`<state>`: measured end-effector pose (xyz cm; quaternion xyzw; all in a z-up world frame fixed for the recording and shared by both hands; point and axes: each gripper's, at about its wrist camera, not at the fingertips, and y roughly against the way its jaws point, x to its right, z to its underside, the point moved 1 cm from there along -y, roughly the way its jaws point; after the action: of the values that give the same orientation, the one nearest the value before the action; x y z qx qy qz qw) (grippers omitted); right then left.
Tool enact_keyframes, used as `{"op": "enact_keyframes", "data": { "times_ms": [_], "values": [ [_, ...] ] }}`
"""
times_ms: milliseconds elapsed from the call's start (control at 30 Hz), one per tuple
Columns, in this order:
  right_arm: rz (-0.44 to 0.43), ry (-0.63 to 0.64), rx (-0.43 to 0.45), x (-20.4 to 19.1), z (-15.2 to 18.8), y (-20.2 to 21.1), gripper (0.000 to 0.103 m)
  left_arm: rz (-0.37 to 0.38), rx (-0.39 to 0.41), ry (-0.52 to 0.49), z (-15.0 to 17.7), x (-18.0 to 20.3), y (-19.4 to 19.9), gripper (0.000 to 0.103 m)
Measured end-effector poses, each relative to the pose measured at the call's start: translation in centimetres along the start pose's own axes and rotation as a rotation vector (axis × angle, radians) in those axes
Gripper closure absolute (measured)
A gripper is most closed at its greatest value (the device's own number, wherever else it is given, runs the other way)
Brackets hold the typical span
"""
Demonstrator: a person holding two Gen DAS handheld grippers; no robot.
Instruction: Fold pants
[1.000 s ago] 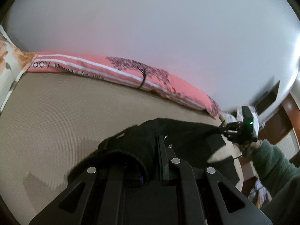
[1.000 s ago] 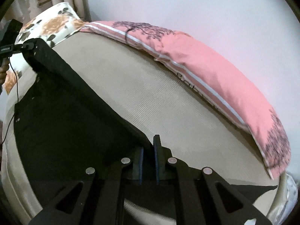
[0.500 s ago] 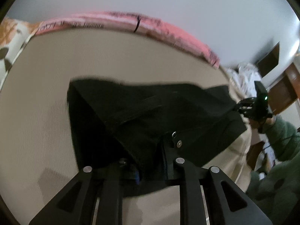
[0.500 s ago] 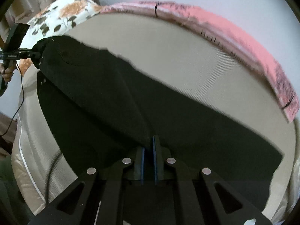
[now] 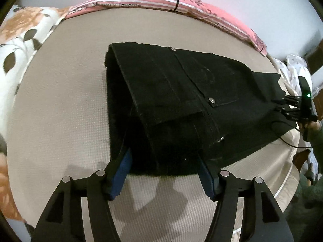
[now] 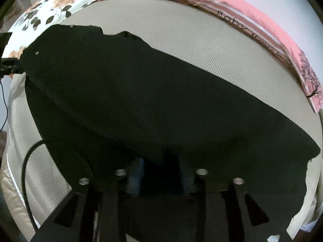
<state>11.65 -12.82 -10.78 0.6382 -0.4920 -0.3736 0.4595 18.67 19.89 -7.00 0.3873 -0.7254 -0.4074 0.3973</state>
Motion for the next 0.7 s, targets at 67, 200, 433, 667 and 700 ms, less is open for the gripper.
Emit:
{"op": "enact_keyframes", "data": {
  "times_ms": [67,200,433,667,700],
  "values": [
    [0.002,-0.017,0.037,-0.2,0.2,1.5,0.05,-0.027,0.015,0.008,0.6,-0.2,0.9,0.038],
    [-0.008,-0.088,0.112,0.4,1.2,5.1,0.045,-0.019,0.081,0.119,1.7,-1.0,3.4,0.038],
    [-0.219,-0.428,0.123,4.2,5.4,6.4,0.045,0.224,0.192,0.361,3.1,0.4,5.0,0.038],
    [-0.327,-0.697,0.121,6.6,7.3,2.6,0.045,0.341,0.107,0.537,1.3,2.1,1.6,0.038],
    [-0.334,-0.721,0.13,7.0,7.5,2.4,0.045,0.338,0.102,0.546,1.2,2.1,1.3,0.038]
  ]
}}
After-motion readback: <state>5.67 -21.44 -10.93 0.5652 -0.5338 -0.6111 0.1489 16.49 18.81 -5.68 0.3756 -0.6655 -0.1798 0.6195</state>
